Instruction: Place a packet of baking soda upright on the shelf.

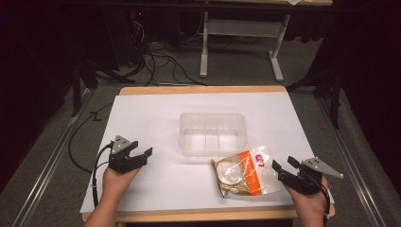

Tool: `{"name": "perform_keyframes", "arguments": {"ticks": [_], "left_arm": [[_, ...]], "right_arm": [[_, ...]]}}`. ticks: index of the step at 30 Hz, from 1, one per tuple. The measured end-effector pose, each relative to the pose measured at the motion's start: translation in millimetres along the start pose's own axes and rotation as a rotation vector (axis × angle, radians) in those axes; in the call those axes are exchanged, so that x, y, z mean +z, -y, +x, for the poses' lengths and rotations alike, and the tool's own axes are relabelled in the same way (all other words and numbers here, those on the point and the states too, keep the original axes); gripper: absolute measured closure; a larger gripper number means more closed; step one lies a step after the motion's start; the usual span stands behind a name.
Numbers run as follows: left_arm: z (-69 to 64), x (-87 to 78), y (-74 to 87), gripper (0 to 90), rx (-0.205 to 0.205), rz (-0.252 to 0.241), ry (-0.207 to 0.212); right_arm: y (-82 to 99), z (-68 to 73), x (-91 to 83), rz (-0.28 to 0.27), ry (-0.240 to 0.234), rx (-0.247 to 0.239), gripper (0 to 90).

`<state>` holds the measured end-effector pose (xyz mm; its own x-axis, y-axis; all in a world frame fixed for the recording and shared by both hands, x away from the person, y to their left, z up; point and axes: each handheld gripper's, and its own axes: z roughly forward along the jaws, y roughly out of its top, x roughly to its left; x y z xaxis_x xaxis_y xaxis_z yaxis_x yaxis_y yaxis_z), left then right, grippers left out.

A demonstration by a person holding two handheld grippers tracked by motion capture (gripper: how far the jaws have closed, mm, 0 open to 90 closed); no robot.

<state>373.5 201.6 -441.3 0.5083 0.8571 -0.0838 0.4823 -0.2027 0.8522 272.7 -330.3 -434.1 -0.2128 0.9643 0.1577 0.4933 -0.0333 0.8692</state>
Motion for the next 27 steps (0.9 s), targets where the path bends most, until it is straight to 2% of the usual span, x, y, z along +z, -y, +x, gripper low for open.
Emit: {"name": "perform_keyframes", "arguments": {"ticks": [2,6,12,15,18,20,22,24,26,27], "left_arm": [[-0.3,0.4,0.2,34.7,0.002,0.002,0.004],[-1.2,1.0,0.4,34.6,0.007,0.005,0.01],[-2.6,2.0,0.7,34.6,0.015,0.01,0.012],[-2.8,1.7,0.7,34.6,0.02,0.013,0.013],[-2.8,1.6,0.9,34.6,0.019,0.013,0.011],[-2.9,1.7,0.9,34.6,0.02,0.015,0.013],[-3.7,1.5,1.0,34.6,0.023,0.016,0.012],[-4.0,1.3,1.1,34.7,0.026,0.016,0.012],[-4.2,1.2,1.2,34.7,0.027,0.016,0.012],[-4.1,1.2,1.2,34.7,0.028,0.017,0.013]], "right_arm": [[0.6,1.7,0.8,0.01,-0.003,0.002,30.0],[5.2,6.2,5.7,0.067,-0.034,0.025,24.4],[10.0,5.8,12.2,0.119,-0.038,0.042,21.3],[13.4,6.4,15.7,0.148,-0.062,0.054,20.7],[15.8,13.3,16.5,0.168,-0.093,0.061,20.6],[17.2,17.8,18.2,0.183,-0.104,0.048,20.8],[18.7,20.4,20.3,0.206,-0.113,0.045,24.6],[20.8,18.9,22.5,0.232,-0.13,0.063,32.9],[21.8,15.8,22.7,0.246,-0.144,0.099,37.5],[21.8,15.8,22.7,0.246,-0.144,0.099,37.5]]}}
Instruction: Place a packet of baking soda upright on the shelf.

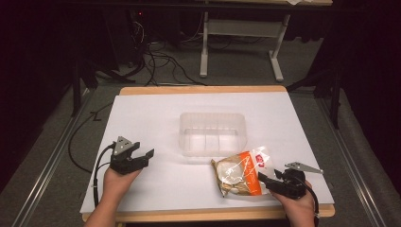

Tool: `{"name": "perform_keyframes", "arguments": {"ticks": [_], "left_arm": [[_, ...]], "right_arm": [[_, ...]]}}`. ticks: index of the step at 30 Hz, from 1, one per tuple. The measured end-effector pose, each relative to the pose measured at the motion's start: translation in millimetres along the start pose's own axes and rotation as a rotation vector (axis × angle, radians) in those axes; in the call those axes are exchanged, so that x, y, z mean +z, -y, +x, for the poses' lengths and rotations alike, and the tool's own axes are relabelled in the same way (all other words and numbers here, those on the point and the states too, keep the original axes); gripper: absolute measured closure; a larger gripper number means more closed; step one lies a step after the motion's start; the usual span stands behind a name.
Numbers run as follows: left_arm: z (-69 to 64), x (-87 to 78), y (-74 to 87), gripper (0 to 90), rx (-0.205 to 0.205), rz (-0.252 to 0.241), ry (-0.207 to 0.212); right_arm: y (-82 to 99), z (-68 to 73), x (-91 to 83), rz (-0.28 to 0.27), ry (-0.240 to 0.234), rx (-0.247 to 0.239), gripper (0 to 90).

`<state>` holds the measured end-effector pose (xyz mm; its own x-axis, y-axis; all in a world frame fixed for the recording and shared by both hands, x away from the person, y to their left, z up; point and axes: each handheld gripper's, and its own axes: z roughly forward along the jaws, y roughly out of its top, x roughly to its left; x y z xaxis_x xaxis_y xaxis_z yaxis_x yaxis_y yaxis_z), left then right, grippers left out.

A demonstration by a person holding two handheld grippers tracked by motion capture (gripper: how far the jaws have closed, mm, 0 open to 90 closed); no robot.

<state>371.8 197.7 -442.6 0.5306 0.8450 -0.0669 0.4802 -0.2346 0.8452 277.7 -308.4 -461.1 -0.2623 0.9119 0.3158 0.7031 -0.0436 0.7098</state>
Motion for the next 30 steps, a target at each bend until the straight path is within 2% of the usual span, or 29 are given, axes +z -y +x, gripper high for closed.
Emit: {"name": "perform_keyframes", "arguments": {"ticks": [1,2,6,7,8,9,10,11,12,13,14,15,17,20,22,24,25,26,27,28,29,30], "left_arm": [[0.1,0.2,0.0,34.7,-0.001,0.001,0.0],[0.3,0.6,0.1,34.7,-0.002,0.002,0.0],[-0.2,1.2,0.2,34.7,-0.001,0.005,0.004],[-0.3,1.1,0.2,34.7,0.002,0.006,0.005],[-0.5,1.2,0.2,34.7,0.002,0.005,0.005],[-0.6,1.5,0.3,34.7,0.002,0.006,0.004],[-0.6,1.5,0.3,34.7,0.002,0.006,0.004],[-0.6,1.7,0.4,34.7,0.003,0.007,0.004],[-0.6,1.9,0.4,34.7,0.004,0.009,0.004],[-0.6,2.0,0.4,34.7,0.004,0.01,0.005],[-0.7,2.2,0.4,34.7,0.004,0.01,0.005],[-0.8,2.2,0.5,34.7,0.005,0.011,0.005],[-1.1,2.4,0.6,34.7,0.006,0.012,0.005],[-1.3,2.3,0.7,34.7,0.007,0.013,0.004],[-1.1,2.1,0.9,34.7,0.009,0.016,0.005],[-1.1,2.2,1.0,34.7,0.008,0.015,0.005],[-1.3,2.3,1.0,34.7,0.008,0.016,0.007],[-1.3,2.3,1.0,34.7,0.008,0.016,0.007],[-1.4,2.4,1.0,34.7,0.009,0.017,0.006],[-1.7,2.7,1.1,34.7,0.009,0.017,0.005],[-1.8,3.0,1.2,34.7,0.011,0.018,0.005],[-2.0,3.5,1.3,34.7,0.012,0.018,0.005]], "right_arm": [[0.0,-3.2,-1.7,-0.009,-0.014,0.02,43.1],[0.0,-3.2,-1.7,-0.009,-0.014,0.02,43.1],[-0.5,-6.5,-7.4,-0.044,-0.028,0.037,57.2],[-1.0,-5.3,-10.1,-0.066,-0.024,0.027,63.5],[-1.0,-5.3,-10.1,-0.066,-0.024,0.027,63.5],[-2.1,-2.9,-12.7,-0.087,-0.026,0.012,68.5],[-2.1,-2.9,-12.7,-0.087,-0.026,0.012,68.5],[-3.1,-0.2,-14.7,-0.105,-0.028,0.0,74.3],[-3.1,-0.2,-14.7,-0.105,-0.028,0.0,74.3],[-3.9,1.5,-16.5,-0.12,-0.031,-0.004,84.9],[-3.9,1.5,-16.5,-0.12,-0.031,-0.004,84.9],[-5.3,2.8,-17.9,-0.129,-0.044,-0.01,89.8],[-6.0,4.1,-18.7,-0.132,-0.042,-0.018,90.0],[-9.7,9.3,-23.2,-0.149,-0.031,-0.067,90.0],[-11.9,10.6,-27.3,-0.167,-0.025,-0.074,90.0],[-13.8,9.3,-31.7,-0.187,-0.005,-0.085,90.0],[-16.4,5.4,-37.8,-0.219,0.014,-0.081,90.0],[-16.4,5.4,-37.8,-0.219,0.014,-0.081,90.0],[-20.0,1.4,-45.4,-0.252,0.047,-0.087,90.0],[-20.0,1.4,-45.4,-0.252,0.047,-0.087,90.0],[-25.3,-0.1,-52.7,-0.287,0.101,-0.113,90.0],[-25.3,-0.1,-52.7,-0.287,0.101,-0.113,90.0]]}}
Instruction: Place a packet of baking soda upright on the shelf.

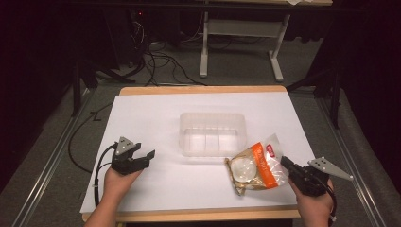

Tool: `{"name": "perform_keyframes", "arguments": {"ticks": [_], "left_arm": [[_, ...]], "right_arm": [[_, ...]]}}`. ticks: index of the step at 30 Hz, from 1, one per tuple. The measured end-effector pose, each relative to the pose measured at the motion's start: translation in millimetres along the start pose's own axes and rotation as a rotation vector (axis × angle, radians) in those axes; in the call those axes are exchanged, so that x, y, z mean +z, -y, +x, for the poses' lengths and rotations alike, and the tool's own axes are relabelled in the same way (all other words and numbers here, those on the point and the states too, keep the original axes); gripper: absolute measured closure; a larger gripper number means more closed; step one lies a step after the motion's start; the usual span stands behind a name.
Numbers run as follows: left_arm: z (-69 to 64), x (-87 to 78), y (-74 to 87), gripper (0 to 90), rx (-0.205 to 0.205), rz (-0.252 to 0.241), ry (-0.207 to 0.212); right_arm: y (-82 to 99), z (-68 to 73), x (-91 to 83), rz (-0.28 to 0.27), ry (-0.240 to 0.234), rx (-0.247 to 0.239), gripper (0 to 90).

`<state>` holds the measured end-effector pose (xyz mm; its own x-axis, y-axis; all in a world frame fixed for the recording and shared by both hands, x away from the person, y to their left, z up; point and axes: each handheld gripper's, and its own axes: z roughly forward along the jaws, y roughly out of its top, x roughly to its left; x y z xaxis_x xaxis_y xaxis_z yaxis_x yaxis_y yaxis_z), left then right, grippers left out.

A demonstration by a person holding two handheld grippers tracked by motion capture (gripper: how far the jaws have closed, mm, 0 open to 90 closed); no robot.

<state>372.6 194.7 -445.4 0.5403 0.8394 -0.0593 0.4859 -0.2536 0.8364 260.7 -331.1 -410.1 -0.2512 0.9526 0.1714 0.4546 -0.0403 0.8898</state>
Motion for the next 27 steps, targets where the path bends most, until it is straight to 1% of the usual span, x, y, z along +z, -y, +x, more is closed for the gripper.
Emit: {"name": "perform_keyframes", "arguments": {"ticks": [1,2,3,4,6,8,12,14,17,18,19,20,22,25,27], "left_arm": [[-0.2,0.3,0.0,34.7,0.003,0.007,-0.001],[-0.2,0.3,0.0,34.7,0.003,0.007,-0.001],[-0.4,0.0,0.0,34.7,0.005,0.009,-0.004],[-0.4,0.0,0.0,34.7,0.005,0.009,-0.004],[-0.7,-0.7,0.1,34.7,0.006,0.005,-0.006],[-0.3,-0.7,0.2,34.7,0.007,0.005,-0.008],[0.6,-0.7,0.5,34.7,0.004,0.005,-0.012],[0.7,-0.8,0.6,34.7,0.005,0.005,-0.012],[0.5,0.0,0.5,34.8,0.004,0.006,-0.012],[0.3,-0.2,0.3,34.8,0.008,0.01,-0.011],[-0.4,-0.1,0.2,34.8,0.009,0.007,-0.011],[-1.0,-0.2,0.0,34.8,0.011,0.006,-0.01],[-1.8,-0.6,-0.2,34.8,0.015,0.004,-0.008],[-1.8,-0.6,-0.1,34.8,0.017,0.002,-0.004],[-2.0,-0.1,0.0,34.8,0.018,0.006,-0.003]], "right_arm": [[-7.9,-1.7,-3.4,-0.034,0.04,-0.038,90.0],[-7.9,-1.7,-3.4,-0.034,0.04,-0.038,90.0],[-16.0,-2.1,-5.2,-0.064,0.062,-0.061,90.0],[-16.0,-2.1,-5.2,-0.064,0.062,-0.061,90.0],[-23.5,-1.1,-5.8,-0.087,0.082,-0.081,90.0],[-32.0,-1.5,-7.4,-0.109,0.096,-0.091,90.0],[-44.0,-3.2,-13.2,-0.162,0.128,-0.09,90.0],[-46.9,-3.6,-17.1,-0.188,0.13,-0.076,90.0],[-43.3,-2.6,-20.0,-0.198,0.126,-0.08,90.0],[-41.4,-2.2,-21.0,-0.204,0.12,-0.079,90.0],[-38.8,-0.5,-23.2,-0.205,0.097,-0.086,90.0],[-38.8,-0.5,-23.2,-0.205,0.097,-0.086,90.0],[-35.6,1.6,-24.7,-0.217,0.065,-0.095,89.1],[-33.1,4.5,-24.6,-0.211,0.059,-0.107,86.5],[-32.2,3.2,-23.3,-0.21,0.057,-0.106,85.1]]}}
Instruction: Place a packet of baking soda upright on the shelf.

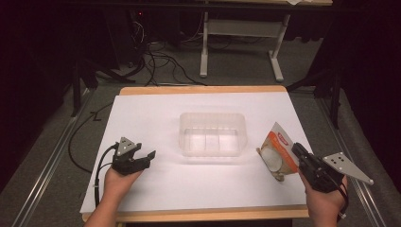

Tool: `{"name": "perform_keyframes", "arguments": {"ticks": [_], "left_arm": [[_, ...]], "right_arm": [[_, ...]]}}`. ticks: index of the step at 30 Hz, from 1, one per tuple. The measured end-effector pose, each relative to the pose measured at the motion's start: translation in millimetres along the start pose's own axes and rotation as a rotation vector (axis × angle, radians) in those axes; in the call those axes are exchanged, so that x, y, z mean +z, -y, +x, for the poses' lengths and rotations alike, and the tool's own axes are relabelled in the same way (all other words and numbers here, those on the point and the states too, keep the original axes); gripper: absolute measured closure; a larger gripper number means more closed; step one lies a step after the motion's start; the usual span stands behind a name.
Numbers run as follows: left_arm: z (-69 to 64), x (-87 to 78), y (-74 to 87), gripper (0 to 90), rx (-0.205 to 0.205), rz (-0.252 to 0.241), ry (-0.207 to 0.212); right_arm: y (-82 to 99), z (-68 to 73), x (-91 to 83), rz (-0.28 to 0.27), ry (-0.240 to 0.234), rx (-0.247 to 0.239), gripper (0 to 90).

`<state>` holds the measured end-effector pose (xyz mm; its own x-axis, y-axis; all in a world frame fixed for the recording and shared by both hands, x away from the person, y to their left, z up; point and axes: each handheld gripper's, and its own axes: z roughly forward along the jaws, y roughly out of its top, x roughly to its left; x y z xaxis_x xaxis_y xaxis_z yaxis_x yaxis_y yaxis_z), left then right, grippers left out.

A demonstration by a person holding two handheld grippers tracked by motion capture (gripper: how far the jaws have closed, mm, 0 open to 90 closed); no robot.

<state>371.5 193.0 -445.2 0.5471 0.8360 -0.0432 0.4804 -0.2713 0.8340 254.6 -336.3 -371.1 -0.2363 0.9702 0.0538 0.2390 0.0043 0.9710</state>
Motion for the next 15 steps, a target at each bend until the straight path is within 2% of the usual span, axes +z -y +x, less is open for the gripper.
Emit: {"name": "perform_keyframes", "arguments": {"ticks": [11,15], "left_arm": [[-1.3,0.5,-0.6,34.8,0.012,0.0,0.006],[-1.4,0.4,-1.0,34.8,0.019,0.0,0.005]], "right_arm": [[5.4,-13.0,3.7,0.015,-0.011,0.038,79.1],[7.7,-16.3,5.5,0.027,-0.02,0.046,73.4]]}}
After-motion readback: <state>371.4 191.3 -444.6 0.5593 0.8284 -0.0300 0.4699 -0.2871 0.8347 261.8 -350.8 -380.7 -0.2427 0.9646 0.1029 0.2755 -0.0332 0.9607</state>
